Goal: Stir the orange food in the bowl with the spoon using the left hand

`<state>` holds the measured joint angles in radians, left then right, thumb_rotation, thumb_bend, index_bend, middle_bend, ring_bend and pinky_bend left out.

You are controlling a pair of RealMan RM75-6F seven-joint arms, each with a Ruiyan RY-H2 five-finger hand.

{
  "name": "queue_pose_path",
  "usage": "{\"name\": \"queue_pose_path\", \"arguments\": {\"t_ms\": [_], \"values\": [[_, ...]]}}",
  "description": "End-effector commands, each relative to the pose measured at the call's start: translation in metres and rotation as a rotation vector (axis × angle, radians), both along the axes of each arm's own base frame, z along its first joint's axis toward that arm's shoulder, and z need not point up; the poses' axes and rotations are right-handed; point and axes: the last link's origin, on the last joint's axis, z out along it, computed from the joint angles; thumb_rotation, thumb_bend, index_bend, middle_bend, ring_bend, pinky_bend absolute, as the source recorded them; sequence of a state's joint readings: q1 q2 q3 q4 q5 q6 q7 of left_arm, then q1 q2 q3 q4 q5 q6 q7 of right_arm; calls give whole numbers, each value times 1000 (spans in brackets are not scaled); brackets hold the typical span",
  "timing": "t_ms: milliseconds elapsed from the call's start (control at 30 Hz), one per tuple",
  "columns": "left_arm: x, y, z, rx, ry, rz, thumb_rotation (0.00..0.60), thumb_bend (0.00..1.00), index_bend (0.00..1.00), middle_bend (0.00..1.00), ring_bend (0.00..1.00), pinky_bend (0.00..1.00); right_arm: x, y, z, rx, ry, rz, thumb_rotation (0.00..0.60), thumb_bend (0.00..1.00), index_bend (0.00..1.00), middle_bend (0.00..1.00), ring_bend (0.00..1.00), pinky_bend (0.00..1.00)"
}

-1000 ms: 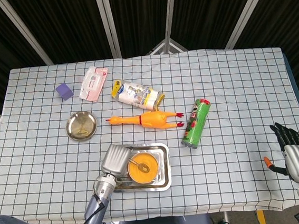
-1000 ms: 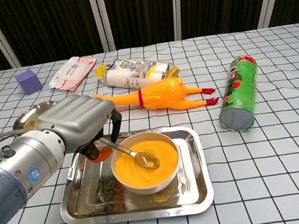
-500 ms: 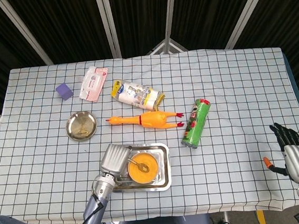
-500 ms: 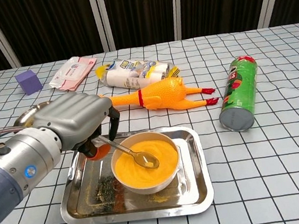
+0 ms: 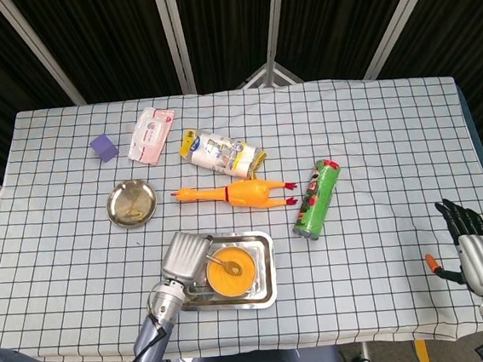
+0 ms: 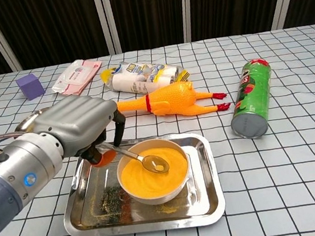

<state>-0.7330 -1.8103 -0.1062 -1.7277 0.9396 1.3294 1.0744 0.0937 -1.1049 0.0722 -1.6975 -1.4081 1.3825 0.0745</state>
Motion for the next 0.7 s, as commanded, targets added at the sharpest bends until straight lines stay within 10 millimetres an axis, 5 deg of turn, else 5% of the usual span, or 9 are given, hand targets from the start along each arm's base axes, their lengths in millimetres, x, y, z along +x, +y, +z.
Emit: {"name": "queue_pose_path", "arguments": {"t_ms": [33,700], "values": [[-1,0,1,-1,2,1,600,583,616,990,918,910,0,0,0,0,0,-1,600,370,0,0,0,0],[2,1,9,35,53,-72,600,676,776,1000,932,919,0,0,0,4,-7,-4,600,371,0,0,0,0]]}}
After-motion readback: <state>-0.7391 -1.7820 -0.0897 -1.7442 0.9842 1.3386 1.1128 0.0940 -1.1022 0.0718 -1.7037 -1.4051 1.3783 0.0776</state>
